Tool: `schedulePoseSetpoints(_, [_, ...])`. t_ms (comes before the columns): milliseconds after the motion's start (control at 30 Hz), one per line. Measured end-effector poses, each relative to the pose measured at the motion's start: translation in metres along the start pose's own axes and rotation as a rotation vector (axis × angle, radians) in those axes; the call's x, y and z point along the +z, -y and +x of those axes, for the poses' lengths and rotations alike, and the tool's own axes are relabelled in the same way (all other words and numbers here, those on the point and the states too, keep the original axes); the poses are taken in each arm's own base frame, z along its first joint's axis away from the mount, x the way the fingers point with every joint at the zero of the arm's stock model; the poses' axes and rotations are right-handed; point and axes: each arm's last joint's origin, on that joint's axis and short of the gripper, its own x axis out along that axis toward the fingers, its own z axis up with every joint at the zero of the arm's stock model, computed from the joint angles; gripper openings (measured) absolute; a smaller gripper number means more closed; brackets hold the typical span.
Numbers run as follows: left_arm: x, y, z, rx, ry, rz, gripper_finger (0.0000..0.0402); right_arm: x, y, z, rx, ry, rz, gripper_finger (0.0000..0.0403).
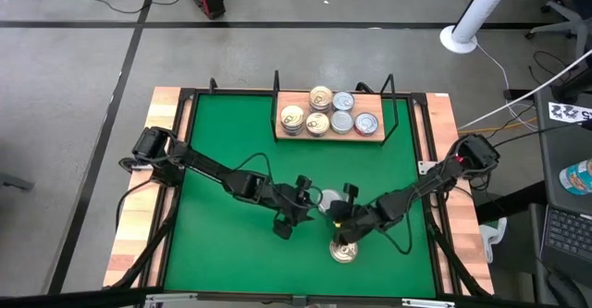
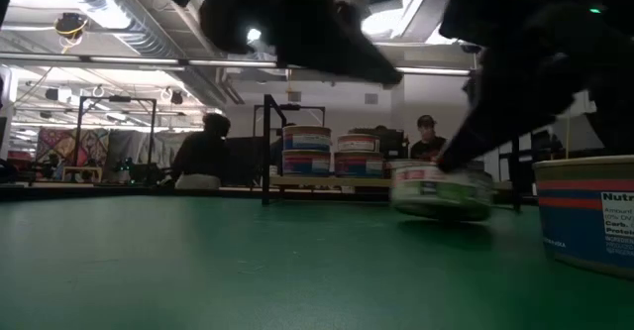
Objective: Stack canned seafood by type on shelf
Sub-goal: Stack the green tuna can on top of the green tuna can on the shelf
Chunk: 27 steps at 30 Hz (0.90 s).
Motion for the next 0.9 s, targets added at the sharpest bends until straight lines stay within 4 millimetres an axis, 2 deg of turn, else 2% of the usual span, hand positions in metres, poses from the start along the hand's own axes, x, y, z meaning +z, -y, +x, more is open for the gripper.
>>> schedulePoseSetpoints(200, [-0.014, 0.004, -0.001, -0.040, -0.146, 0.066, 0.0167, 0.014, 0.004, 0.006, 0.072, 0.045, 0.063, 0.0001])
schedulePoseSetpoints(333, [-0.019, 0.003, -0.002, 0.014, -0.212, 0.075, 0.0167, 0.020, 0.007, 0.008, 0.105, 0.066, 0.100, 0.0001])
schedulePoseSetpoints(767, [-0.019, 0.002, -0.002, 0.047, -0.217, 0.071, 0.0167, 0.022, 0.007, 0.009, 0.111, 0.076, 0.109, 0.0001])
schedulePoseSetpoints(900, [-0.019, 0.002, -0.002, 0.047, -0.217, 0.072, 0.0185, 0.022, 0.007, 0.009, 0.112, 0.076, 0.109, 0.0001])
